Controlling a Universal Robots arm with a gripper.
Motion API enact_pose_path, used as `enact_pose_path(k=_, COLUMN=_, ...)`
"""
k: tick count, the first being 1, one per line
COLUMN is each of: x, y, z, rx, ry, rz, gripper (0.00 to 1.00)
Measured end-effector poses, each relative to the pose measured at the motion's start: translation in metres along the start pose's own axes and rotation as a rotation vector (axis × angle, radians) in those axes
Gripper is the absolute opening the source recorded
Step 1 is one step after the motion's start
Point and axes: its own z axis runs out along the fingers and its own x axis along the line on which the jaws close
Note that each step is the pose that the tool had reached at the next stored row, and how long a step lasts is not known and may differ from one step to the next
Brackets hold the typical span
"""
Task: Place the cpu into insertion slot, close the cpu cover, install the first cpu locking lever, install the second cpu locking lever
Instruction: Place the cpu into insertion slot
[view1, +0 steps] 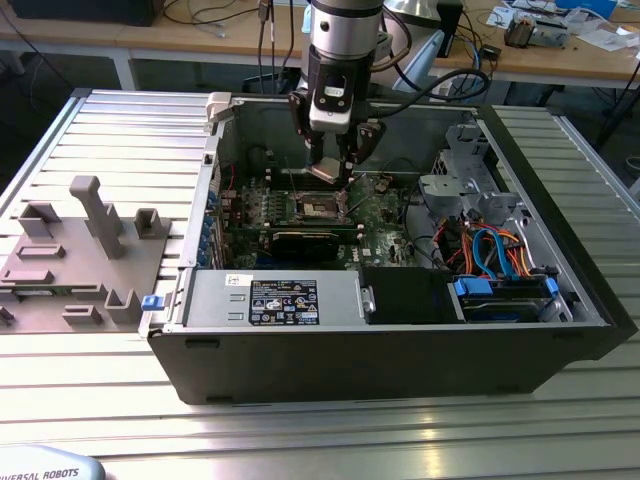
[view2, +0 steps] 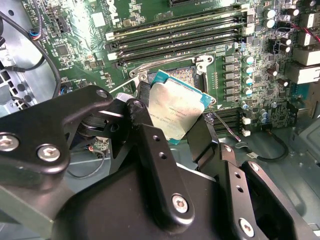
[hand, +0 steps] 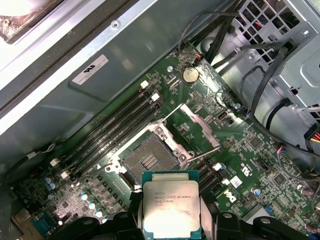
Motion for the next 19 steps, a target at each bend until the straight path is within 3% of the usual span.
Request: enact_pose_path(k=19, x=0.0000, y=0.0000, z=0.0008, rx=0.0002, ry=-0.0002, rz=0.008, gripper=0.54)
